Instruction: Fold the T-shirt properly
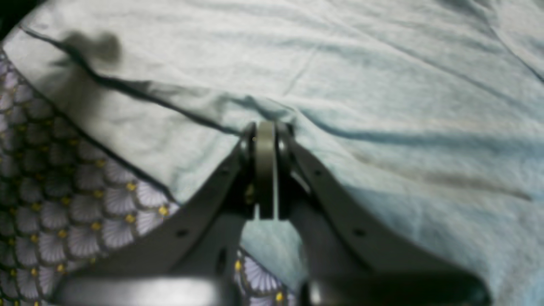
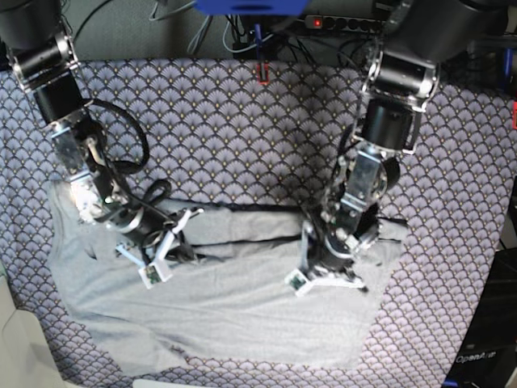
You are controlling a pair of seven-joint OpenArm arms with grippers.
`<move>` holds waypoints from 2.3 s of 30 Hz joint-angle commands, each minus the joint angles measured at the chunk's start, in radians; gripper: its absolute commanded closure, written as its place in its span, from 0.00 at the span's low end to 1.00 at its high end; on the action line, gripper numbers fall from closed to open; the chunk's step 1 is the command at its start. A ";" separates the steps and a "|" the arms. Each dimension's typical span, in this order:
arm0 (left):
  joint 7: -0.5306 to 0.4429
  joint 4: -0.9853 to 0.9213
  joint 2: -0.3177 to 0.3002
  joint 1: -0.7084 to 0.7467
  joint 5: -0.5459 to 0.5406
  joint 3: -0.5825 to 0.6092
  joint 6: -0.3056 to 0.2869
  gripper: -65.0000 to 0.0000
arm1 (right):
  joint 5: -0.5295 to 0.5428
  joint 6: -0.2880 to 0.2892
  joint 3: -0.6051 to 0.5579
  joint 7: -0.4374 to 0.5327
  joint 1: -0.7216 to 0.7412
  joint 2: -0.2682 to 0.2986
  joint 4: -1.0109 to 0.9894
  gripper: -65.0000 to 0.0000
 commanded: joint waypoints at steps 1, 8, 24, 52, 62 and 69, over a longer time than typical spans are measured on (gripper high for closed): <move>-0.006 0.063 -0.009 -0.021 0.007 -0.005 -0.001 1.00 | 0.010 0.001 0.008 0.032 0.026 0.006 0.017 1.00; 0.094 0.226 -0.015 0.013 0.083 0.018 -0.243 1.00 | 0.010 0.001 0.008 0.032 0.027 0.006 0.017 1.00; 0.089 0.059 0.014 0.005 0.209 0.163 -0.271 1.00 | 0.010 0.001 0.008 0.032 0.027 0.006 0.016 1.00; -0.216 -0.168 0.120 -0.157 0.206 -0.074 0.415 1.00 | 0.010 0.001 0.008 0.001 0.004 0.006 0.016 1.00; -0.101 0.132 0.052 0.032 0.258 -0.081 0.002 1.00 | 0.010 0.002 0.008 0.006 0.001 0.006 0.016 1.00; -0.047 0.164 0.016 0.073 0.326 -0.074 -0.094 1.00 | 0.010 0.002 0.008 0.006 0.003 0.006 0.016 1.00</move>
